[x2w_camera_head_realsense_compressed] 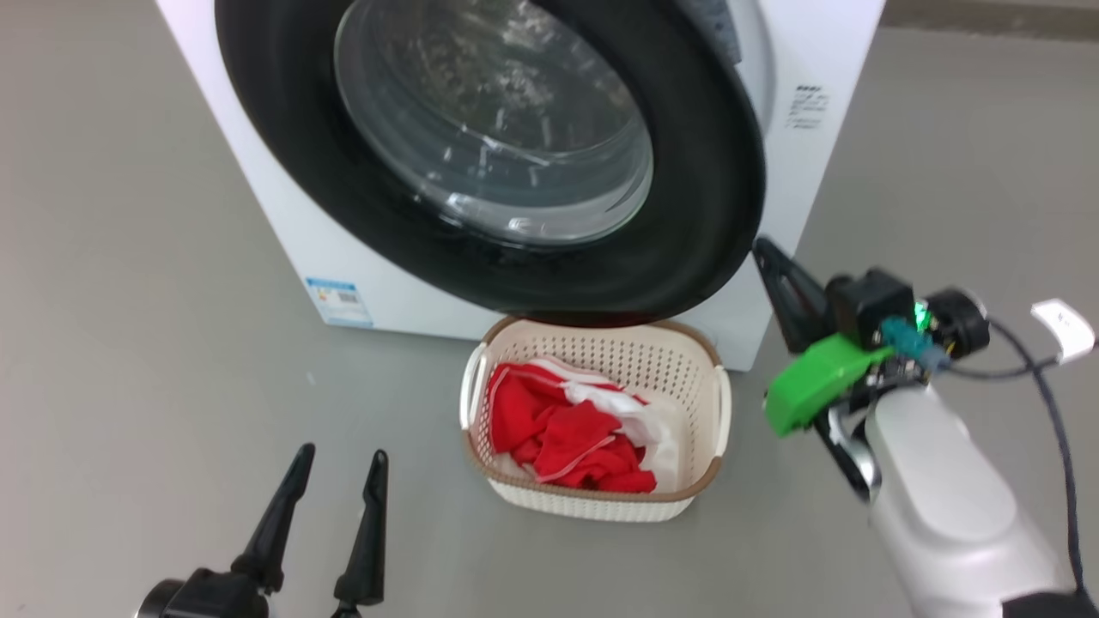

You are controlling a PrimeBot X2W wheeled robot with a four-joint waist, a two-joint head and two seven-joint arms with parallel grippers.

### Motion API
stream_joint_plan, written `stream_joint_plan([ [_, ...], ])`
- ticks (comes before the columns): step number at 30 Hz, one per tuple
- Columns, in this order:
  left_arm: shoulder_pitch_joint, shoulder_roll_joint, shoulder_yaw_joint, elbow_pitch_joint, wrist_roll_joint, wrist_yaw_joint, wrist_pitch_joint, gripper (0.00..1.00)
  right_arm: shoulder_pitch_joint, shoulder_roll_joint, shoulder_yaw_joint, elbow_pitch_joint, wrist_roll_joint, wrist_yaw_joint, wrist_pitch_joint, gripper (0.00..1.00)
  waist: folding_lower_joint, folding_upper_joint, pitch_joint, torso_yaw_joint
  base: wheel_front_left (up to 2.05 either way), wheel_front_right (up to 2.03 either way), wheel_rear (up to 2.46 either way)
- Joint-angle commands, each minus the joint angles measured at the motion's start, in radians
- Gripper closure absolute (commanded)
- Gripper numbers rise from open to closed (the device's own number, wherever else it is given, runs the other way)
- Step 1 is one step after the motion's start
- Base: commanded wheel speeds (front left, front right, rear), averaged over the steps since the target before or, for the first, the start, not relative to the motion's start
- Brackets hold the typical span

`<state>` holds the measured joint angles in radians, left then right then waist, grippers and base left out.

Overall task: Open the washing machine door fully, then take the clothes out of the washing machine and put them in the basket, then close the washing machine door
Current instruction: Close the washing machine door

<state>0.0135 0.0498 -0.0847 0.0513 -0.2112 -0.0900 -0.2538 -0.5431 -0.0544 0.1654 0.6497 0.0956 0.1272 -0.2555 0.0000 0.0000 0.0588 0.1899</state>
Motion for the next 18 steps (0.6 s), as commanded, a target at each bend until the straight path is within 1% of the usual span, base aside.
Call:
stream_joint_plan([
  [1, -0.045, 0.003, 0.024, -0.026, -0.004, -0.008, -0.008, 0.0, -0.059, 0.004, 0.013, -0.005, -0.008, 0.003, -0.006, 1.0, 0.0, 0.0, 0.048, 0.039, 0.0, 0.0, 0.0],
  [9, -0.082, 0.001, 0.008, -0.034, -0.019, -0.006, -0.008, 0.0, -0.216, 0.004, -0.029, 0.063, -0.055, 0.003, -0.006, 1.0, 0.0, 0.0, 0.157, 0.083, 0.0, 0.0, 0.0],
  [17, -0.13, 0.001, -0.015, -0.046, -0.043, 0.004, -0.008, 0.0, -0.352, 0.004, -0.076, 0.098, -0.105, 0.003, -0.006, 1.0, 0.0, 0.0, 0.256, 0.102, 0.0, 0.0, 0.0],
  [18, -0.13, 0.001, -0.015, -0.046, -0.043, 0.004, -0.008, 0.0, -0.352, 0.004, -0.076, 0.098, -0.105, 0.003, -0.006, 1.0, 0.0, 0.0, 0.256, 0.102, 0.0, 0.0, 0.0],
])
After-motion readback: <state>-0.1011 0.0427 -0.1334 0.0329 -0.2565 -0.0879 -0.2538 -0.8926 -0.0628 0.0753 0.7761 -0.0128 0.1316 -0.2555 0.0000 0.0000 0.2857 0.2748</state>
